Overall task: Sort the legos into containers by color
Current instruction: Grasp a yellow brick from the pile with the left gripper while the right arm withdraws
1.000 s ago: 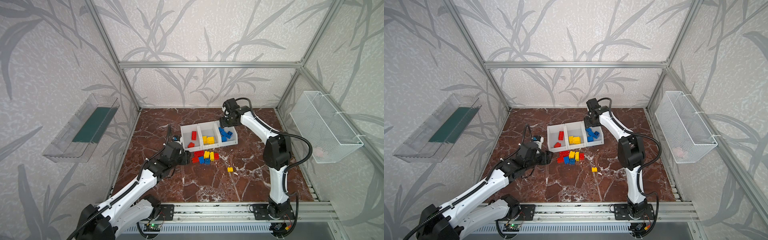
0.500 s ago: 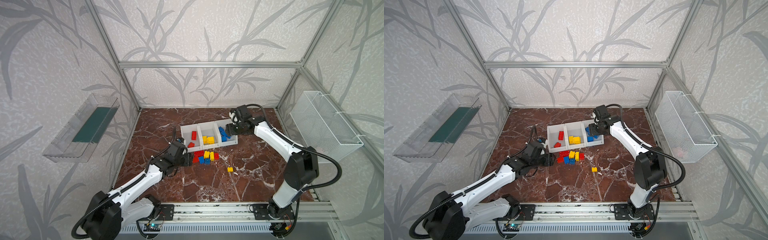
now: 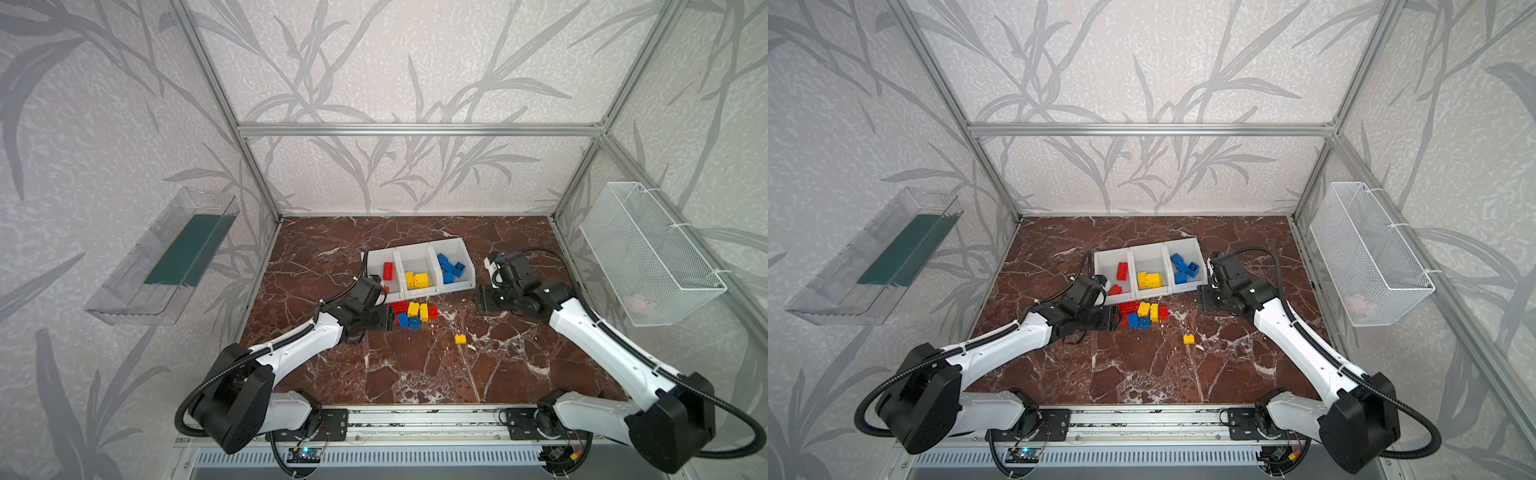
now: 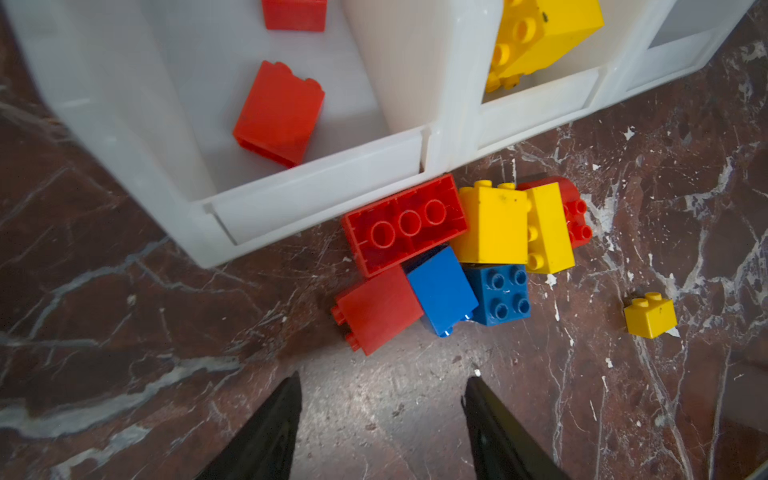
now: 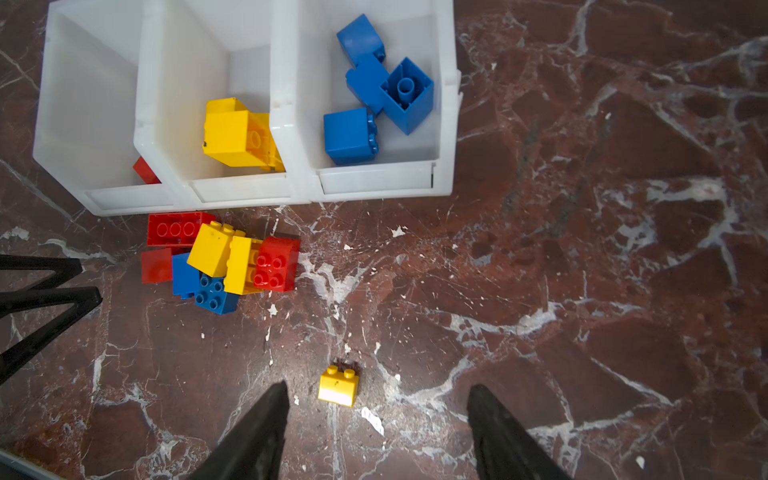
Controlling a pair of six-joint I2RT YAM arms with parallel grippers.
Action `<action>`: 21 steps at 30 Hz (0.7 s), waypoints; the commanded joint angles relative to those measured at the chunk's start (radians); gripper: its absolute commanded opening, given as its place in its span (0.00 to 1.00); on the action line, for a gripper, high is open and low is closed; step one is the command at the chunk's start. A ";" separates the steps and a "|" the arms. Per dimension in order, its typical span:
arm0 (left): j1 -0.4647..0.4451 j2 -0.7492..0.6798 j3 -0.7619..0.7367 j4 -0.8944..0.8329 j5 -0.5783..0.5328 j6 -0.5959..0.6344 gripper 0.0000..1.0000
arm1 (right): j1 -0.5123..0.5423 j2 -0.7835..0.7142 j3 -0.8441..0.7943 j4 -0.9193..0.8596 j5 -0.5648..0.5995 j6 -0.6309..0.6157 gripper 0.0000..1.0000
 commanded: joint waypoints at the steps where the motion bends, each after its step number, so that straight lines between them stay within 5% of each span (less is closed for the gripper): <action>1: -0.023 0.062 0.076 0.004 0.027 0.038 0.65 | 0.001 -0.097 -0.065 -0.050 0.051 0.069 0.69; 8: -0.073 0.249 0.237 -0.071 0.047 0.092 0.64 | 0.000 -0.284 -0.164 -0.075 0.099 0.143 0.67; 21: -0.110 0.433 0.402 -0.139 0.012 0.136 0.57 | 0.001 -0.358 -0.200 -0.117 0.114 0.186 0.67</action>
